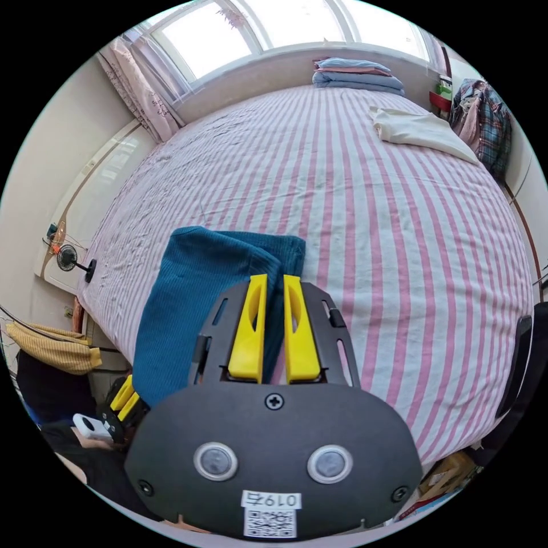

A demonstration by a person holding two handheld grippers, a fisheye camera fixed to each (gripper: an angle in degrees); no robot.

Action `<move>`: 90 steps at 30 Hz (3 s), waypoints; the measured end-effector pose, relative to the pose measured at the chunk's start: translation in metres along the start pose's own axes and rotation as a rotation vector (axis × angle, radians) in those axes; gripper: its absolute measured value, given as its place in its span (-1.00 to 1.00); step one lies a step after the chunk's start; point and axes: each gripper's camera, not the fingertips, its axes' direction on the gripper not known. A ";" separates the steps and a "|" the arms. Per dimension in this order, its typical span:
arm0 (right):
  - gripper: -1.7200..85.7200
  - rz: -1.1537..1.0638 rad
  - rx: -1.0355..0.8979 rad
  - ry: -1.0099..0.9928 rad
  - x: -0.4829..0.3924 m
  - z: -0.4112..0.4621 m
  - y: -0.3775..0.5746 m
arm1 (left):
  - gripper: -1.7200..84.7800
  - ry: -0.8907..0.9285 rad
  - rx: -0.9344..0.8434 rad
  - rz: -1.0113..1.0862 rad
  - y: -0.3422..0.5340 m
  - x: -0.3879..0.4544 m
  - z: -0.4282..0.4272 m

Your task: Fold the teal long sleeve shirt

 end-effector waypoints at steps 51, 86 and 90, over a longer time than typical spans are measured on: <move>-0.92 -0.099 0.054 -0.054 0.020 0.013 -0.041 | -0.94 -0.101 0.006 0.061 0.004 0.031 0.005; -0.80 -0.569 -0.329 -0.044 -0.245 0.182 -0.187 | -0.94 -0.175 0.053 0.075 0.024 0.049 0.003; -0.80 -0.531 -0.189 -0.102 -0.226 0.144 -0.177 | -0.94 -0.175 0.051 0.066 0.024 0.048 0.003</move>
